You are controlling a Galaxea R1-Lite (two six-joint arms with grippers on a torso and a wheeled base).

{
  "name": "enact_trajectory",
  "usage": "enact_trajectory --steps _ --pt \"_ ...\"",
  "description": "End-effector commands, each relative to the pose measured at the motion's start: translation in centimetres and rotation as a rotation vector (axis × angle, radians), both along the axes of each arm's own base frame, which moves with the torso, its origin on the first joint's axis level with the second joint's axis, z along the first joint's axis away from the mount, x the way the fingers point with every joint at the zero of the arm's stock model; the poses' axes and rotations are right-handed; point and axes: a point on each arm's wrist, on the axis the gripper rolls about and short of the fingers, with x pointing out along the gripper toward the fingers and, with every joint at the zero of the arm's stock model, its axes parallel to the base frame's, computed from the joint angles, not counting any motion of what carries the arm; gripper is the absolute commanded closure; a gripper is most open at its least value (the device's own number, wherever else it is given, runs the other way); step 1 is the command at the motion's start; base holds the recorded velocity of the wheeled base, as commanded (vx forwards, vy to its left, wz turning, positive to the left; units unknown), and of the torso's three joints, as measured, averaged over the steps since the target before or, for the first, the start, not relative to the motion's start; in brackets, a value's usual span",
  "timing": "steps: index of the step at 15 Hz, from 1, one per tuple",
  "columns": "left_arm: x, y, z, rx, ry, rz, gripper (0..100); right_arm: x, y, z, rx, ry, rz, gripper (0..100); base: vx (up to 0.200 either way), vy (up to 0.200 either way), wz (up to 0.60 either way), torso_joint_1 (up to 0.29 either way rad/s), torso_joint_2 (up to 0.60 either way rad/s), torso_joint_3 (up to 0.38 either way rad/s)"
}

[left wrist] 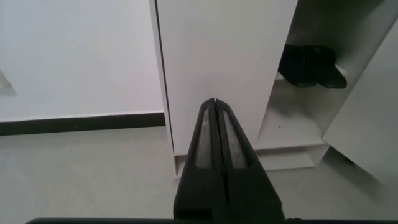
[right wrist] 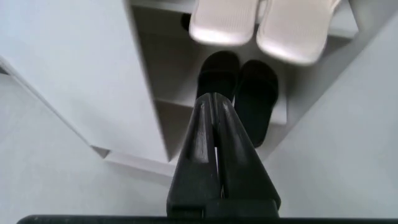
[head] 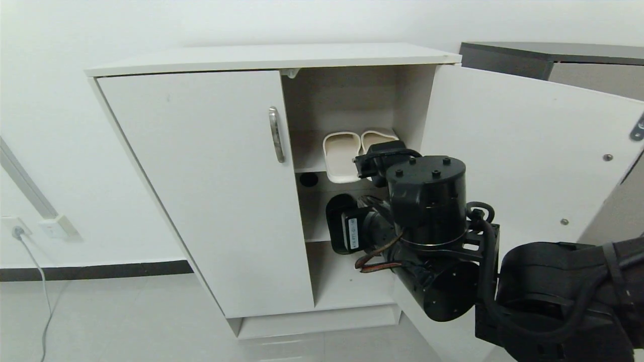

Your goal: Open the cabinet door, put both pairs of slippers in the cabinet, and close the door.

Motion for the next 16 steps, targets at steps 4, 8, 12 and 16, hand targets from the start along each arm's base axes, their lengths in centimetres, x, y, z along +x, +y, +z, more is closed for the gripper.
enact_trajectory --steps 4,8,12,16 --pt "0.0 0.0 0.0 0.000 0.002 0.000 100 0.6 0.1 -1.0 -0.018 0.017 -0.011 100 -0.200 0.000 0.00 0.002 0.00 0.004" --pt "0.0 0.0 0.0 0.001 0.002 -0.001 100 1.2 0.3 -2.1 -0.033 0.036 -0.011 100 -0.200 0.000 0.00 0.004 0.00 0.001" --pt "0.0 0.0 0.0 0.000 0.002 0.000 100 2.6 -0.5 -4.4 -0.042 0.056 -0.004 100 -0.050 0.000 0.00 0.001 0.00 0.001" --pt "0.0 0.0 0.0 0.001 0.002 0.000 100 2.9 -2.6 -7.0 -0.058 0.089 0.006 100 0.000 0.000 0.00 0.000 0.00 0.000"
